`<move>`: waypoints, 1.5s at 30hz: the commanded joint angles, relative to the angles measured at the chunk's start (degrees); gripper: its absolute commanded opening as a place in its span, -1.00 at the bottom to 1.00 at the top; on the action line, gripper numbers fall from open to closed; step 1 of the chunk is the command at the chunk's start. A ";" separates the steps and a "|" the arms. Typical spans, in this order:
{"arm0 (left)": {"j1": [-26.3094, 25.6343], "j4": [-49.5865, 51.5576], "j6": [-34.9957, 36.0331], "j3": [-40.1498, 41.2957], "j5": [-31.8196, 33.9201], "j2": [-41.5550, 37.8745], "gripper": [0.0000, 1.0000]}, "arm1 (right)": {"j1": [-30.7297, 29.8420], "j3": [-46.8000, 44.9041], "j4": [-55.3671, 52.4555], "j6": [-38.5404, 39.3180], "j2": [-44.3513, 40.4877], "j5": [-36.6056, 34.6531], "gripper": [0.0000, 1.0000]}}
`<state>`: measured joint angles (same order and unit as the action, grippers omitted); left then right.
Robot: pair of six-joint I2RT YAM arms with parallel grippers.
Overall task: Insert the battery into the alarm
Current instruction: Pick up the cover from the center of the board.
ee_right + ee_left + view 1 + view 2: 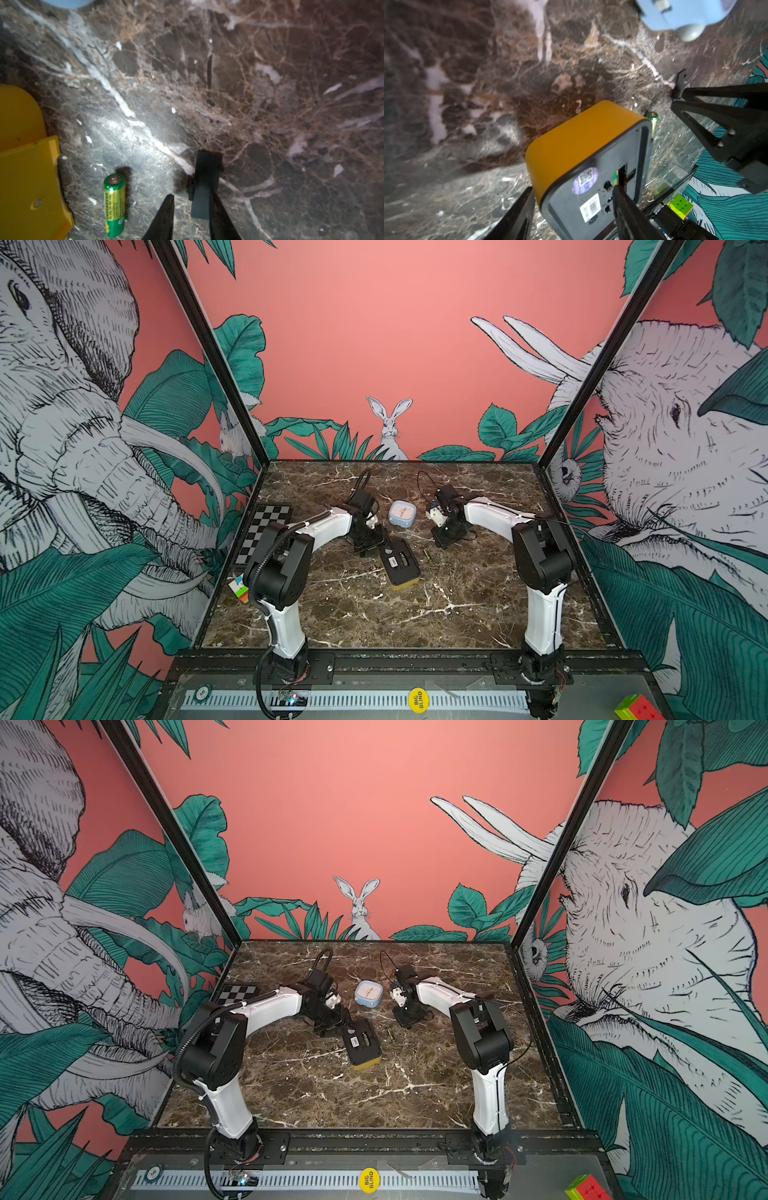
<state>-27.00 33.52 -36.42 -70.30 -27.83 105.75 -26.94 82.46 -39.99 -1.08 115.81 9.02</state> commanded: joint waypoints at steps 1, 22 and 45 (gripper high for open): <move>-0.41 1.99 1.42 -2.40 -0.63 0.56 0.21 | 0.24 0.28 1.73 -1.25 0.99 -0.03 -0.48; -0.50 3.08 3.00 -1.10 1.52 -2.70 0.21 | 0.26 -2.74 2.14 -3.12 -1.20 0.13 -0.58; -0.51 1.37 2.19 1.02 1.82 -5.22 0.20 | 0.29 -3.88 1.94 -3.04 -2.91 1.92 -0.93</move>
<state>-27.24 35.18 -34.26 -70.26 -26.52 104.12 -26.92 79.70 -36.18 -4.32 114.61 10.13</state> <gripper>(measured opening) 0.603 0.048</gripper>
